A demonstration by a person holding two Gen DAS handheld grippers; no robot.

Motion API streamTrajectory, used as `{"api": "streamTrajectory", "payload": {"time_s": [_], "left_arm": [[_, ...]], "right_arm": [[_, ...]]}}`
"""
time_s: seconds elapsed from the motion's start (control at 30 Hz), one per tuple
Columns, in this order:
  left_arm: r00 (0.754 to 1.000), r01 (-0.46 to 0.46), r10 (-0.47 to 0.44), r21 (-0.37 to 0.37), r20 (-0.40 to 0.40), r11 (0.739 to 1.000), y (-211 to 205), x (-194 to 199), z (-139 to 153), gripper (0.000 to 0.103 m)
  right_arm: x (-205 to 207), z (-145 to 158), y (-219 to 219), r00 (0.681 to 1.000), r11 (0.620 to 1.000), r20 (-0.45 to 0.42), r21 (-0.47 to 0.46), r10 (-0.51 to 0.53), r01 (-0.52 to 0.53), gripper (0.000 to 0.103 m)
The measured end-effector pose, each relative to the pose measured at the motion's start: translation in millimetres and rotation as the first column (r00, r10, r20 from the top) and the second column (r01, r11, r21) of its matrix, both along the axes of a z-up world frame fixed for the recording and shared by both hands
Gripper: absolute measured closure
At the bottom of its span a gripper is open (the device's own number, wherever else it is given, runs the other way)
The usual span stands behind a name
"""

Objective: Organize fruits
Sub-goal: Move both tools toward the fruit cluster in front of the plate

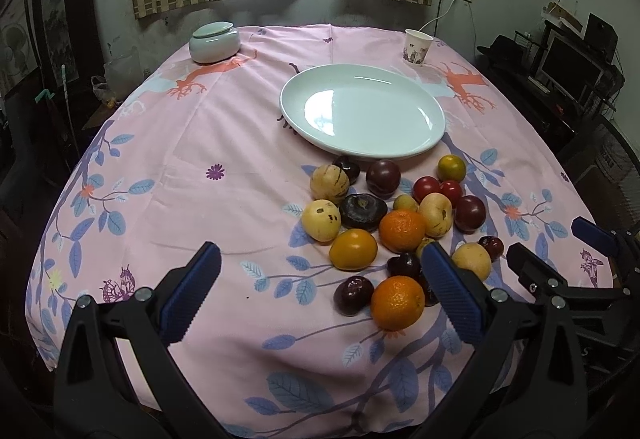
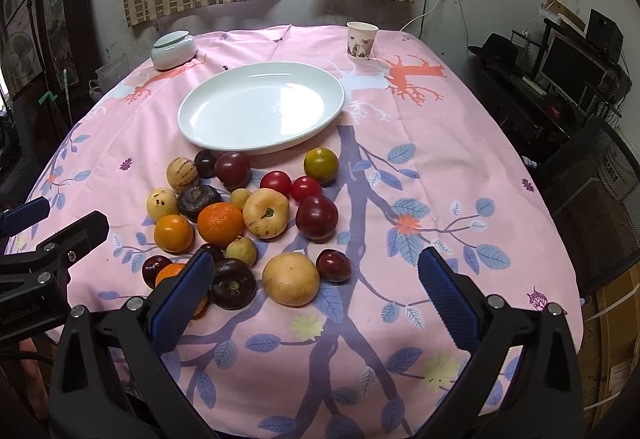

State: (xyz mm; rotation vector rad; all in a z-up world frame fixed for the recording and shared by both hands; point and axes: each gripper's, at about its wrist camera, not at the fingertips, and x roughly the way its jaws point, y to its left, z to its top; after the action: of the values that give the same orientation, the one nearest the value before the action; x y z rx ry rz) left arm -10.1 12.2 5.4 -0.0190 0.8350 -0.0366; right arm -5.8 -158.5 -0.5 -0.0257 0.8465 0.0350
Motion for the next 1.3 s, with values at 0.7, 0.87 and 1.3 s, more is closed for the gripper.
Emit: {"api": "streamTrajectory", "payload": {"time_s": [0.7, 0.87, 1.3], "left_arm": [[0.997, -0.005, 0.004, -0.027, -0.072, 1.0, 4, 4, -8, 0.002], [0.998, -0.005, 0.004, -0.012, -0.059, 1.0, 3, 3, -7, 0.002], [0.997, -0.057, 0.055, -0.037, -0.056, 0.998, 13, 11, -10, 0.002]], "right_arm": [[-2, -8, 8, 0.999, 0.999, -0.028, -0.007, 0.041, -0.041, 0.001], [-2, -10, 7, 0.999, 0.999, -0.036, -0.009, 0.039, -0.039, 0.001], [-2, -15, 11, 0.998, 0.998, -0.047, -0.034, 0.051, -0.053, 0.001]]}}
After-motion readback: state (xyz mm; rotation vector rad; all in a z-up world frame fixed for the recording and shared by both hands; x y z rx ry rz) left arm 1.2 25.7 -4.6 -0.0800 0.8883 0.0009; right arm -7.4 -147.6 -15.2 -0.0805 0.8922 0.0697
